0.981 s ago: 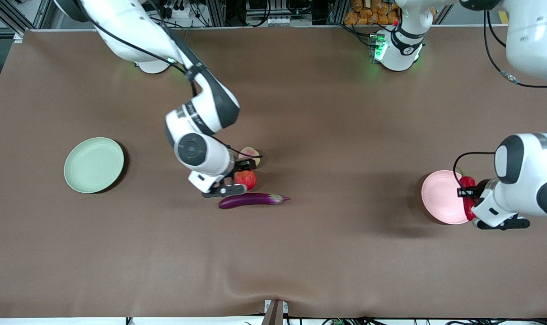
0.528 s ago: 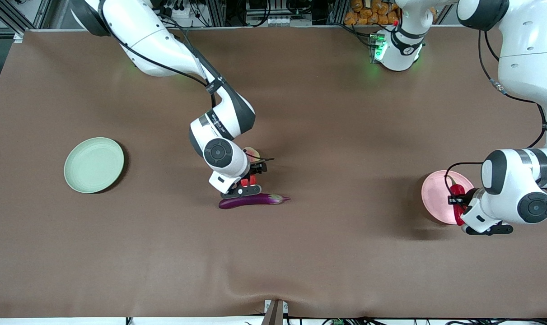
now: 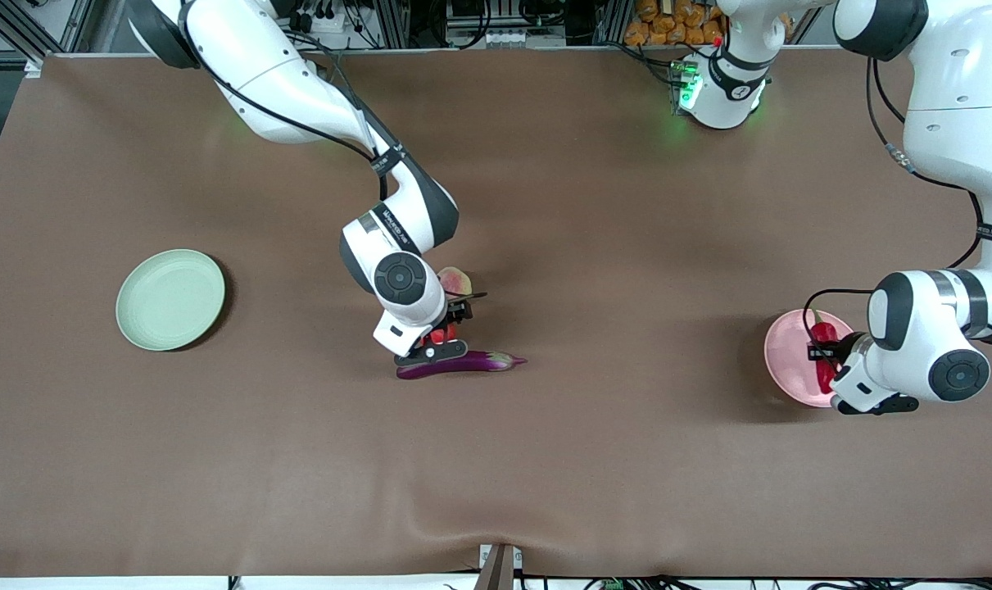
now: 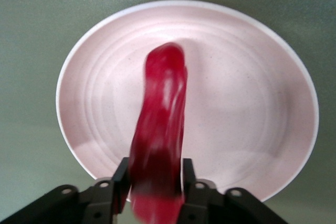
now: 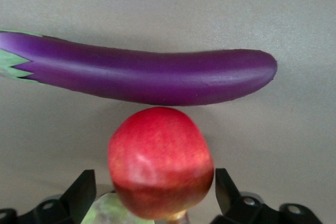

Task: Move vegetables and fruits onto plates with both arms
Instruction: 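Lower the chili onto the pink plate while the right gripper grasps the apple, then place the apple on the green plate while the left gripper withdraws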

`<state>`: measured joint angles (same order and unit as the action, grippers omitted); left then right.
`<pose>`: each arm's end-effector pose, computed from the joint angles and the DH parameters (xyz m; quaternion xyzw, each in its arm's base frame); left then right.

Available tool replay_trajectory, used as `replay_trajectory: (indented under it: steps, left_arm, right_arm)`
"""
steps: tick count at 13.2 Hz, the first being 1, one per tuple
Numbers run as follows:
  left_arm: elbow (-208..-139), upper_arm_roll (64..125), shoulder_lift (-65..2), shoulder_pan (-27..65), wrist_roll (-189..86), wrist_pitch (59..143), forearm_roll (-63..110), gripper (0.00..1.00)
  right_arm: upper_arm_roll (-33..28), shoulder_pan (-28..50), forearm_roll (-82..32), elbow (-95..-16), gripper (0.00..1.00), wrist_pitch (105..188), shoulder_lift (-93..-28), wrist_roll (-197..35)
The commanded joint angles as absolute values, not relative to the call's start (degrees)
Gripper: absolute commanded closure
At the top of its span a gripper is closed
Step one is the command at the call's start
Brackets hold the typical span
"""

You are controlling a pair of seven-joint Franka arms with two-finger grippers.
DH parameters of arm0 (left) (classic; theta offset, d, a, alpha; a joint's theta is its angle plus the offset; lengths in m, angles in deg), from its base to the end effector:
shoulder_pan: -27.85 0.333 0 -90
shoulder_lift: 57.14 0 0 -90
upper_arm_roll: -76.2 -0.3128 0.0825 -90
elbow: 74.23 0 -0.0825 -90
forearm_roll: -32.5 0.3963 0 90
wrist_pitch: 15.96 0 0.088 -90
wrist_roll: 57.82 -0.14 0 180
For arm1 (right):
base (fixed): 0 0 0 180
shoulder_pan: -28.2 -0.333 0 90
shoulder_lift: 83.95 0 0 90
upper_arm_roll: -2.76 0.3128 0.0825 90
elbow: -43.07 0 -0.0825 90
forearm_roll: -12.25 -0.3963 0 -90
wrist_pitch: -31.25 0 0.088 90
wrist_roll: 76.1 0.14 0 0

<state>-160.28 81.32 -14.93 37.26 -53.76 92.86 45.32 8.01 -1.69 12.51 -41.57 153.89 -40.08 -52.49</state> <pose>0.6673 0.0790 0.1696 -0.9836 -0.0248 0.1660 0.0665 0.5864 0.4027 0.1727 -0.9942 -0.0905 0.0583 0.0022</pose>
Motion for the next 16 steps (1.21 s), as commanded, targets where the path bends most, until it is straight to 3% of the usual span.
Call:
replay_trajectory:
  steps: [1,2,4,5,6,7,12,14,16]
  left_arm:
    - [-160.5,81.5,-16.9,37.4,-54.0,92.1,46.7,0.0]
    - [-160.5,81.5,-18.1,37.3,-54.0,91.9,46.7,0.0]
    - [-160.0,81.6,-20.4,36.8,-53.8,89.4,46.7,0.0]
    - [-159.9,81.6,-21.6,36.7,-53.7,89.2,46.7,0.0]
    - [-159.9,81.9,-23.1,36.7,-53.7,89.2,46.7,0.0]
    - [-159.9,82.2,-24.7,36.7,-53.5,89.2,46.7,0.0]
    - [-157.3,84.4,-28.0,34.9,-44.3,84.9,45.6,0.0]
    - [-156.6,86.0,-28.0,33.2,-34.5,84.7,45.6,0.0]
    - [-156.2,87.2,-27.9,30.7,-26.0,84.7,45.5,0.0]
  right_arm:
    - [8.5,-1.4,15.7,-40.5,0.0,155.6,-37.5,-51.4]
    - [8.5,-1.3,16.3,-40.8,0.0,157.2,-37.1,-51.4]
    - [8.5,-1.0,16.6,-40.3,0.33,157.0,-37.2,-52.4]
    - [8.6,-0.5,16.3,-40.1,0.78,156.9,-37.4,-51.8]
    - [8.6,-0.5,15.8,-39.9,0.92,156.5,-37.7,-51.6]
    - [8.7,0.2,15.5,-39.8,1.0,155.2,-38.3,-51.6]
    - [9.3,8.8,13.6,-33.4,1.0,130.8,-43.8,-56.7]
    - [8.8,13.7,14.6,-35.4,1.0,125.8,-46.9,-63.2]
    - [8.2,17.7,17.8,-42.8,1.0,126.6,-53.2,-63.6]
